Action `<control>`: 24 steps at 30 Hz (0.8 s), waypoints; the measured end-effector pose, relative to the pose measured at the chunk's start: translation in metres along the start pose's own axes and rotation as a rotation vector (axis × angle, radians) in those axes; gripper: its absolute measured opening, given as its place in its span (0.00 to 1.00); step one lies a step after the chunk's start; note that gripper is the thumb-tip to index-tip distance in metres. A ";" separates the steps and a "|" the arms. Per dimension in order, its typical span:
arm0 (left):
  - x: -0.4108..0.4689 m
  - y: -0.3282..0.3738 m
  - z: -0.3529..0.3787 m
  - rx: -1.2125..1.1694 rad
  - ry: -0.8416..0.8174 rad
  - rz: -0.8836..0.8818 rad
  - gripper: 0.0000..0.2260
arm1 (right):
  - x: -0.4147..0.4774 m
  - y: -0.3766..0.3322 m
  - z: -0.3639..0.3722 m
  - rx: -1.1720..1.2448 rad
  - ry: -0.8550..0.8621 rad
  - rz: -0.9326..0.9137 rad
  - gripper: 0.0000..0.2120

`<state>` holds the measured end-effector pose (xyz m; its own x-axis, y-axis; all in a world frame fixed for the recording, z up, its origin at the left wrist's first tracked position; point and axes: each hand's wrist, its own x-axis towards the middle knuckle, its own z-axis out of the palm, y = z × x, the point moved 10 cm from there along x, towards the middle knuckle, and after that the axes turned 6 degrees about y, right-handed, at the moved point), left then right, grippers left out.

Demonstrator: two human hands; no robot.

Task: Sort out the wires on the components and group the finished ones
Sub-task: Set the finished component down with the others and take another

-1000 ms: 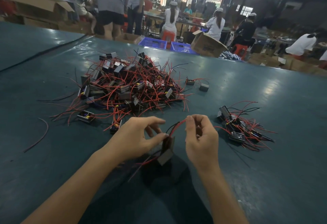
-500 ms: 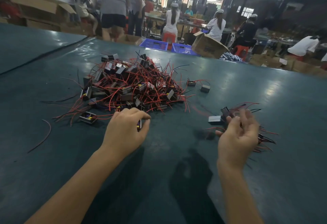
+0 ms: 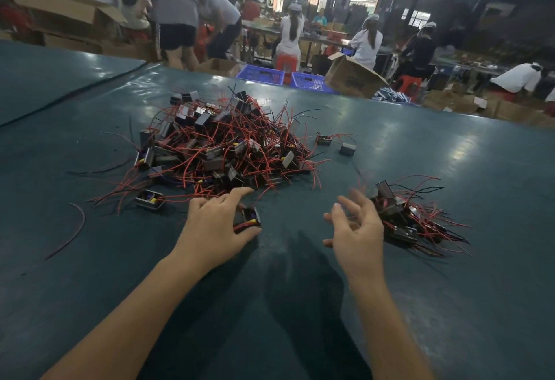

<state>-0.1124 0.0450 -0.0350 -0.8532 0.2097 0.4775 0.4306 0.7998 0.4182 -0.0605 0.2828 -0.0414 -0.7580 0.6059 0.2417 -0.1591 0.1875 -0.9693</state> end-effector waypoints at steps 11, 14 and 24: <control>-0.016 0.058 -0.001 -0.363 -0.114 0.285 0.32 | -0.030 0.003 0.053 -0.179 -0.354 -0.081 0.04; -0.004 0.033 -0.024 -0.276 0.128 0.126 0.22 | -0.027 0.007 0.047 -0.220 -0.307 -0.064 0.08; -0.002 -0.031 -0.009 0.128 -0.007 -0.249 0.24 | -0.025 0.001 0.042 -0.277 -0.284 -0.108 0.08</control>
<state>-0.1216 0.0150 -0.0420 -0.9304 0.0014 0.3666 0.1672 0.8916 0.4209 -0.0682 0.2360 -0.0500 -0.8969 0.3413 0.2813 -0.1001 0.4627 -0.8808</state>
